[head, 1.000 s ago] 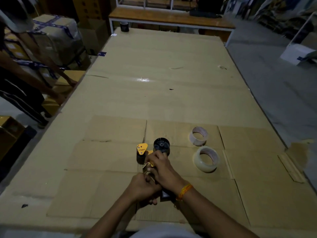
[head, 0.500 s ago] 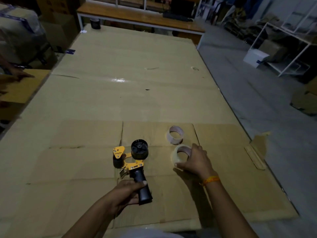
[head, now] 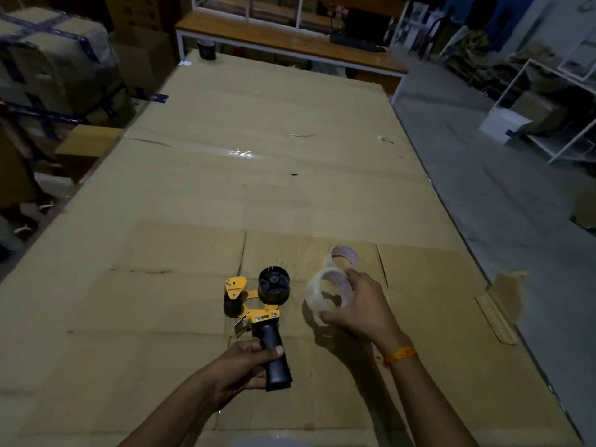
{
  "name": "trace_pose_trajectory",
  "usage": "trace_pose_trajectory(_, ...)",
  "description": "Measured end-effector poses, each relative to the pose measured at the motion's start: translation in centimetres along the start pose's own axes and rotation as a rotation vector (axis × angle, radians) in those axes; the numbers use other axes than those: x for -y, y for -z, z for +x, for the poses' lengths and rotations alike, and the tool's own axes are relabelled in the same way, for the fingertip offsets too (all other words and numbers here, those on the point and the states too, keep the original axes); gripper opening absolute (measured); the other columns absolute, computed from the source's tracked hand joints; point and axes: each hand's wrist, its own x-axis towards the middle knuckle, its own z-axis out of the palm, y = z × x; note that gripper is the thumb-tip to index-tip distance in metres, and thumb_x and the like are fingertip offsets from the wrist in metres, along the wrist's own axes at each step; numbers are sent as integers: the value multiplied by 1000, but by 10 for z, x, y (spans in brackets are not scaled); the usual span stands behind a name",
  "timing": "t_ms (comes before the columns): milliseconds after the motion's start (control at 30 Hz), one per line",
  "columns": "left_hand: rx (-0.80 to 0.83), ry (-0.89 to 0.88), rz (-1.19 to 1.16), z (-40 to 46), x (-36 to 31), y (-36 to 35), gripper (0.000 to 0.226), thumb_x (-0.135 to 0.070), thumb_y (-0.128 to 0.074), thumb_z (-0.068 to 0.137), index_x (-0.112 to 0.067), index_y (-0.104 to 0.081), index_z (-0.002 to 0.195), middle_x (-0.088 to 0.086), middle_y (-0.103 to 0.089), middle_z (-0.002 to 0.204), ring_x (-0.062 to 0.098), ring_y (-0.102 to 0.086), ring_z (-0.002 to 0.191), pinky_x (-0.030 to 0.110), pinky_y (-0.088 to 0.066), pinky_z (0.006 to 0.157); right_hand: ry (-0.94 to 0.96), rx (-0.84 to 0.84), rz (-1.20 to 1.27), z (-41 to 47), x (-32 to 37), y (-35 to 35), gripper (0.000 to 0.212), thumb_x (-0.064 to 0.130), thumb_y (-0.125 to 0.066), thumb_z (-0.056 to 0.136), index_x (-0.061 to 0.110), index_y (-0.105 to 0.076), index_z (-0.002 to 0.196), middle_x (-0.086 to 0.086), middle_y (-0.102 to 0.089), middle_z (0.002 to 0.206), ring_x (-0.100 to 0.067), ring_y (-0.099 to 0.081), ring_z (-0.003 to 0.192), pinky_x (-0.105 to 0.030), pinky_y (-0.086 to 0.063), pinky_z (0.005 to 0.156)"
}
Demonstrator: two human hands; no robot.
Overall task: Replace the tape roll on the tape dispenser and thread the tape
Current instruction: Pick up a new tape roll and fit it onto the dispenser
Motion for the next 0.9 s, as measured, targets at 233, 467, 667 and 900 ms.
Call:
trace_pose_trajectory(233, -15, -19, 21, -2, 0, 1, 64, -26, -93, 79, 3, -66, 130, 20, -81, 116, 29, -81, 101, 45, -65, 92, 204, 106, -65, 50, 64, -16, 103, 52, -95, 58, 10, -59, 144, -6, -62, 133, -25, -60, 121, -44, -56, 98)
trace_pose_trajectory(467, -10, -58, 22, -5, 2, 0, 43, -22, -86, 90, -1, -70, 124, 24, -77, 127, 26, -80, 103, 42, -65, 89, 317, 271, -305, 78, 85, -33, 91, 57, -94, 62, 15, -59, 135, -7, -58, 127, -30, -60, 117, -43, -57, 89)
trace_pose_trajectory(667, -39, -90, 24, -5, 3, -1, 39, -21, -85, 91, 1, -69, 120, 21, -81, 109, 29, -81, 89, 38, -66, 74, 387, 259, -454, 92, 98, -36, 80, 66, -94, 56, 14, -71, 112, -6, -66, 109, -27, -65, 99, -34, -47, 68)
trace_pose_trajectory(900, -17, -121, 35, -3, 7, 0, 29, -21, -84, 92, -2, -71, 110, 19, -81, 101, 28, -80, 86, 40, -66, 76, 435, 359, -557, 106, 104, -52, 87, 62, -97, 57, 14, -69, 124, -9, -67, 118, -30, -65, 108, -34, -51, 77)
